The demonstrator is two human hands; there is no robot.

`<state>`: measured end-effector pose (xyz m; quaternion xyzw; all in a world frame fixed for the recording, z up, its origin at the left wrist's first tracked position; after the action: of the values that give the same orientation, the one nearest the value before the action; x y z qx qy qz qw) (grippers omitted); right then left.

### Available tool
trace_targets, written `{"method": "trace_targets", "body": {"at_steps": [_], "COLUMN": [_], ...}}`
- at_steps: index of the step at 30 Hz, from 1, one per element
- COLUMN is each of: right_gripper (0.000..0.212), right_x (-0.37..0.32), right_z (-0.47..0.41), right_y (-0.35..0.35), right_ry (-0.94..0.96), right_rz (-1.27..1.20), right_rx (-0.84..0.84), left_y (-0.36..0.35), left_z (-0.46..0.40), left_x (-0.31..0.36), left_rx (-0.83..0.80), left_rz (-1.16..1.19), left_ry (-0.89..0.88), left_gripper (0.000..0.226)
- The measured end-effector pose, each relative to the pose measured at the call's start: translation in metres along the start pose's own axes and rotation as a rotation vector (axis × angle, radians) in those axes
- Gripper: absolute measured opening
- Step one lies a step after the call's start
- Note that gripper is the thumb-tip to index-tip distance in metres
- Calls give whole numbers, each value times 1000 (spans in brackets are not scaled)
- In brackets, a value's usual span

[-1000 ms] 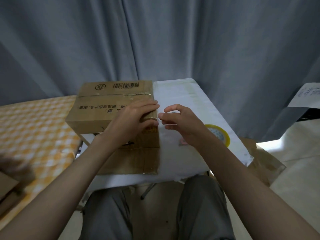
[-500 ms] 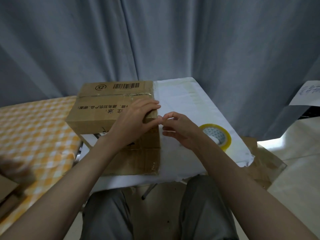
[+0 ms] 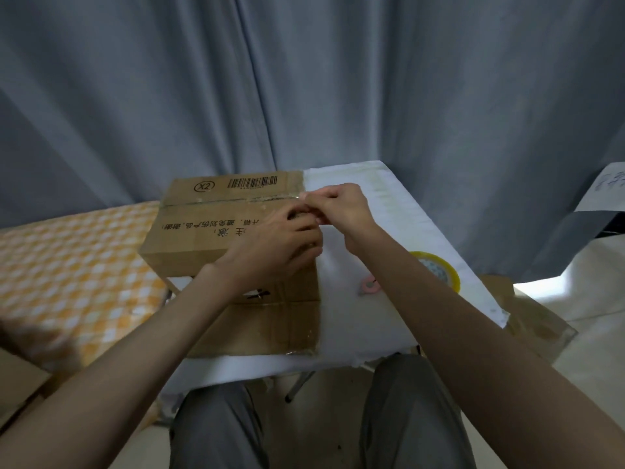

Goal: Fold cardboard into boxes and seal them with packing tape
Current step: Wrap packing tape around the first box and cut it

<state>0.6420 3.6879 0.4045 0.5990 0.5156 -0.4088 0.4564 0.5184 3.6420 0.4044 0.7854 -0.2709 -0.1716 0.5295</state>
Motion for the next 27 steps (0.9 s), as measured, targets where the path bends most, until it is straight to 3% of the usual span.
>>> {"method": "trace_targets", "body": {"at_steps": [6,11,15,22,27], "right_gripper": [15,33,47,19,18], "right_x": [8,2,2,10,12], "right_z": [-17,-34,-52,-69,-80], "right_y": [-6,-11,-24,-36,-34], "right_ry": [-140,-125,-96,-58,-77], "right_rz": [-16,-48,12,190,229], "right_rx": [-28,-83,-124,-193,-242], "left_y": [-1,5,5,3,3], "left_z": [-3,-2,-4,-6,-9], "left_x": [-4,3,15,16,23], "left_rx": [-41,30,97,115,201], "left_rz": [62,128,54,23,13], "left_ry": [104,277,334,319,388], "left_gripper": [35,4,8,6,17]}}
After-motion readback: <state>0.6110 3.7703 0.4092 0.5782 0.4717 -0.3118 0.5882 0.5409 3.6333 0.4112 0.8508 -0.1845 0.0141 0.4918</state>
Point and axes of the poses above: each hand's wrist, its own z-axis away from the middle knuckle, its own y-axis out of the back of the hand, x = y × z, the point moved 5 cm from there along -z, towards the middle knuckle, and after that the axes turned 15 degrees about y, right-handed, at the moved point
